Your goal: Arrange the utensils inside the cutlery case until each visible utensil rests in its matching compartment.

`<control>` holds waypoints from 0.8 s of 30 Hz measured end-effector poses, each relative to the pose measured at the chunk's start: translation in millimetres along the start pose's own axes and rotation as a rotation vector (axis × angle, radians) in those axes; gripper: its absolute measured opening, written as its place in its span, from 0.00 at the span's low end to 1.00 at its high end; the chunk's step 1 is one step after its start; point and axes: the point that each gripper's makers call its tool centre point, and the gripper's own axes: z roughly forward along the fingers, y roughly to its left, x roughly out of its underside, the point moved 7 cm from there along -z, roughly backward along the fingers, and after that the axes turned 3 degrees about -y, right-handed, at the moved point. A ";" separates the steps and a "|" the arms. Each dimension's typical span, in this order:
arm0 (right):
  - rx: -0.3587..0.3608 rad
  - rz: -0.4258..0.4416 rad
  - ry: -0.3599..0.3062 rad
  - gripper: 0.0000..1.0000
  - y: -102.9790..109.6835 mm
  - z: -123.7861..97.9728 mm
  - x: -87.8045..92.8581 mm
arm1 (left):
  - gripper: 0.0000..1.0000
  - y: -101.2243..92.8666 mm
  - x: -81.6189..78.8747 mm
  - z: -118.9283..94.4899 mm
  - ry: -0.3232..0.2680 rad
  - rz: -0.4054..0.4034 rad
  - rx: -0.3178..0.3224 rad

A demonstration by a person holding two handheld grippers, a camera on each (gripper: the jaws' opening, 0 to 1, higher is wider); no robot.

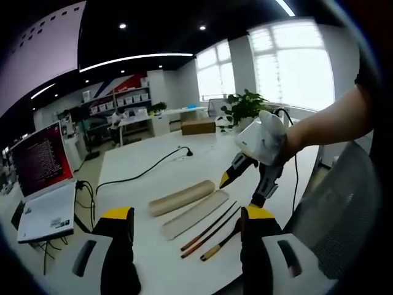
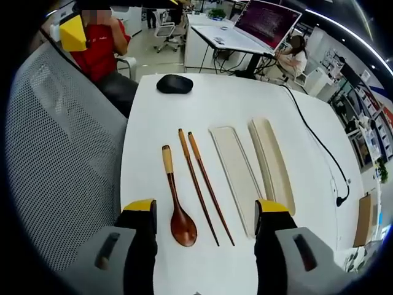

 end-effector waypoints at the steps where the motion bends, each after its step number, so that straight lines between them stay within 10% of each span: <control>1: 0.000 -0.003 0.003 0.63 0.0 0.8 -0.4 | 0.72 0.1 -0.2 0.0 -0.001 0.001 -0.001; 24: -0.089 -0.013 0.037 0.47 0.4 9.5 -5.4 | 0.71 0.5 -1.3 2.2 -0.003 0.012 -0.003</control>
